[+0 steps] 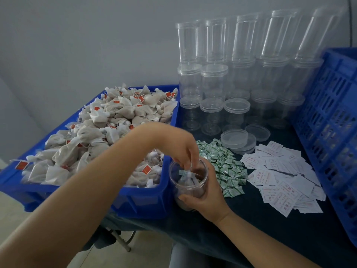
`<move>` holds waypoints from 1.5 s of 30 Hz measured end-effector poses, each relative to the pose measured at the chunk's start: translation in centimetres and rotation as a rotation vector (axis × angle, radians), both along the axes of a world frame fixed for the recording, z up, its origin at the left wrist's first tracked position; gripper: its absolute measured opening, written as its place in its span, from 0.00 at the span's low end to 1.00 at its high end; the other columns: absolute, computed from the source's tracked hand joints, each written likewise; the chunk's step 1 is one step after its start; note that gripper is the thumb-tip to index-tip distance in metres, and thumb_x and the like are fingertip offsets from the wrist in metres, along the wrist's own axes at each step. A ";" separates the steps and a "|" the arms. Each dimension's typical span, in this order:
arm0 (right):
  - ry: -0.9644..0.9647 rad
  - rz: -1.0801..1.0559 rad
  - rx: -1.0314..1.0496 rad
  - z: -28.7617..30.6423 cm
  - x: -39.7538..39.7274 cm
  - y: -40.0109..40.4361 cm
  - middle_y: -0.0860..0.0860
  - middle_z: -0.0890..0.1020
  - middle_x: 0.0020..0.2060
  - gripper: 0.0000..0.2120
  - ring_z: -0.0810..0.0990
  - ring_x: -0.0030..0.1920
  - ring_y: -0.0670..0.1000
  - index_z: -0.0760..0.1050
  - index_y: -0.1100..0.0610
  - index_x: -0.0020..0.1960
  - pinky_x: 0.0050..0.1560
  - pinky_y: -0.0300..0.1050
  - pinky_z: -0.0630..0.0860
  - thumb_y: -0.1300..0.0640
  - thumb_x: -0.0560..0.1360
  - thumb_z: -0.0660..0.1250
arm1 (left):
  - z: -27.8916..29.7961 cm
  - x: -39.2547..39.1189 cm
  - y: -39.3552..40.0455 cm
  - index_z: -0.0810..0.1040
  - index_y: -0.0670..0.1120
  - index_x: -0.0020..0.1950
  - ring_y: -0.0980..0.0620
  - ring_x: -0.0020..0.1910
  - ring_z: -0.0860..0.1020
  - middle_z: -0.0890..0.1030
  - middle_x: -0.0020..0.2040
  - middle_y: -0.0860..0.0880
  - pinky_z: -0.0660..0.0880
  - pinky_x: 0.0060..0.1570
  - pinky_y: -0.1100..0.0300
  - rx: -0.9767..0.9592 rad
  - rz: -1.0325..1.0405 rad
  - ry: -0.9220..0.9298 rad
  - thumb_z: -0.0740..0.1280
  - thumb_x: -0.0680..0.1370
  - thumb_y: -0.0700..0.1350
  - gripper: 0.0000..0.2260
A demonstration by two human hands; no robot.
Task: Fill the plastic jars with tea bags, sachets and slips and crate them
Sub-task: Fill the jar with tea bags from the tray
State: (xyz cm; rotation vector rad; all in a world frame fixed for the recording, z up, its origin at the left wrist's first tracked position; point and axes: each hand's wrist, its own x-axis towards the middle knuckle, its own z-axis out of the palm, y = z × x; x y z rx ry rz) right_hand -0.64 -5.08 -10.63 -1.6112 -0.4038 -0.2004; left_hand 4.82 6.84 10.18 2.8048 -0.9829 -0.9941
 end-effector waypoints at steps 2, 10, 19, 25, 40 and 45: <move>-0.021 -0.020 -0.011 -0.2 0.1 0.1 0.50 0.72 0.63 0.46 0.74 0.65 0.49 0.61 0.34 0.72 0.64 0.39 0.72 0.48 0.61 0.81 | 1.3 0.9 1.8 0.79 0.55 0.49 0.62 0.45 0.81 0.82 0.44 0.59 0.76 0.44 0.71 -0.226 0.125 -0.063 0.65 0.78 0.41 0.09; -0.046 -0.043 -0.022 -0.9 0.6 0.1 0.41 0.72 0.60 0.46 0.74 0.65 0.50 0.61 0.34 0.72 0.63 0.34 0.72 0.47 0.61 0.82 | 0.0 5.2 8.4 0.79 0.48 0.56 0.56 0.49 0.76 0.80 0.52 0.52 0.70 0.51 0.62 -0.332 0.469 -0.557 0.67 0.77 0.41 0.08; -0.045 -0.032 -0.014 -0.8 0.5 0.1 0.41 0.72 0.60 0.45 0.74 0.65 0.49 0.62 0.34 0.72 0.61 0.33 0.72 0.49 0.61 0.82 | -2.5 4.9 12.6 0.78 0.53 0.56 0.57 0.49 0.75 0.77 0.51 0.56 0.71 0.47 0.63 0.097 0.383 -0.442 0.70 0.72 0.59 0.17; -0.043 -0.014 0.008 -0.4 0.2 0.1 0.41 0.73 0.60 0.44 0.74 0.64 0.46 0.62 0.29 0.69 0.61 0.32 0.71 0.50 0.61 0.81 | -4.1 5.0 12.5 0.82 0.49 0.48 0.55 0.41 0.78 0.82 0.43 0.53 0.73 0.40 0.63 0.157 0.365 -0.514 0.68 0.74 0.59 0.14; -0.063 -0.018 -0.001 -0.5 0.3 0.1 0.50 0.73 0.61 0.45 0.74 0.63 0.44 0.61 0.28 0.70 0.60 0.30 0.71 0.49 0.61 0.81 | -3.2 4.8 12.9 0.78 0.50 0.44 0.53 0.45 0.74 0.76 0.45 0.54 0.69 0.43 0.62 -0.047 0.360 -0.655 0.69 0.72 0.57 0.11; -0.051 -0.017 0.012 -0.6 0.4 0.1 0.49 0.73 0.62 0.46 0.74 0.63 0.45 0.61 0.30 0.70 0.60 0.31 0.72 0.50 0.61 0.81 | -0.6 3.3 12.3 0.79 0.46 0.42 0.57 0.35 0.80 0.81 0.39 0.50 0.75 0.34 0.67 -0.400 0.547 -0.463 0.69 0.73 0.51 0.09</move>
